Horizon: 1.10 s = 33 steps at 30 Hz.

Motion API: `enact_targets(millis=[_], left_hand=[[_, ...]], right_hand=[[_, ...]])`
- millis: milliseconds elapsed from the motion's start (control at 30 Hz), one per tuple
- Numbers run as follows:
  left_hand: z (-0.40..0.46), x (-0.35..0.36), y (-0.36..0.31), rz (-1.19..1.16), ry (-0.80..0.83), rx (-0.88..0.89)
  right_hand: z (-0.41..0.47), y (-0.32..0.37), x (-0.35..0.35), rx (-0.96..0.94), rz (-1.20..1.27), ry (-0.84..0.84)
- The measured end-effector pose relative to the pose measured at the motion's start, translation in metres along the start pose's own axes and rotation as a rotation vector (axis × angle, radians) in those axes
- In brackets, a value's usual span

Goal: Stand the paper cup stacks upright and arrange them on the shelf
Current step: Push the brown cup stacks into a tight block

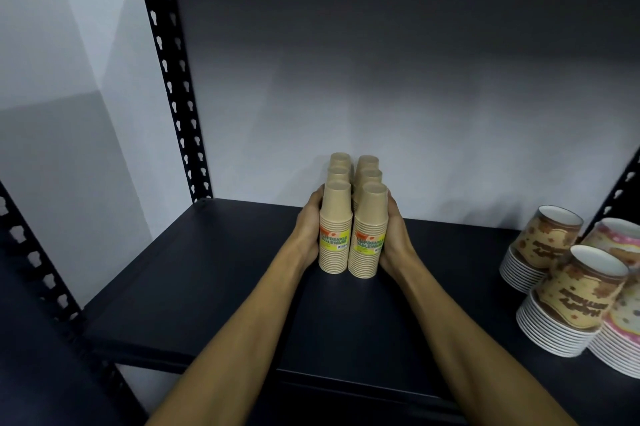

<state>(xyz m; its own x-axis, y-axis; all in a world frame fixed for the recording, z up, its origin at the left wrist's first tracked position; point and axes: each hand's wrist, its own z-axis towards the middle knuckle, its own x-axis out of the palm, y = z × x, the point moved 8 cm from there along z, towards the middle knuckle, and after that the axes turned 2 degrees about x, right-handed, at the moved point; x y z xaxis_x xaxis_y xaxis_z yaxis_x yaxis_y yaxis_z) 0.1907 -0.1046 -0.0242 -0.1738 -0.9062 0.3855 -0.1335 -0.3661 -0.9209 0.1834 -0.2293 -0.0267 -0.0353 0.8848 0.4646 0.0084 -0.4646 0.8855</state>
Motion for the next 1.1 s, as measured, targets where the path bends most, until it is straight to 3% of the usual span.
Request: enact_targets(millis=[1100], left_hand=[[-0.033, -0.011, 0.001, -0.065, 0.032, 0.022]], right_hand=[[-0.036, -0.006, 0.016, -0.038, -0.055, -0.049]])
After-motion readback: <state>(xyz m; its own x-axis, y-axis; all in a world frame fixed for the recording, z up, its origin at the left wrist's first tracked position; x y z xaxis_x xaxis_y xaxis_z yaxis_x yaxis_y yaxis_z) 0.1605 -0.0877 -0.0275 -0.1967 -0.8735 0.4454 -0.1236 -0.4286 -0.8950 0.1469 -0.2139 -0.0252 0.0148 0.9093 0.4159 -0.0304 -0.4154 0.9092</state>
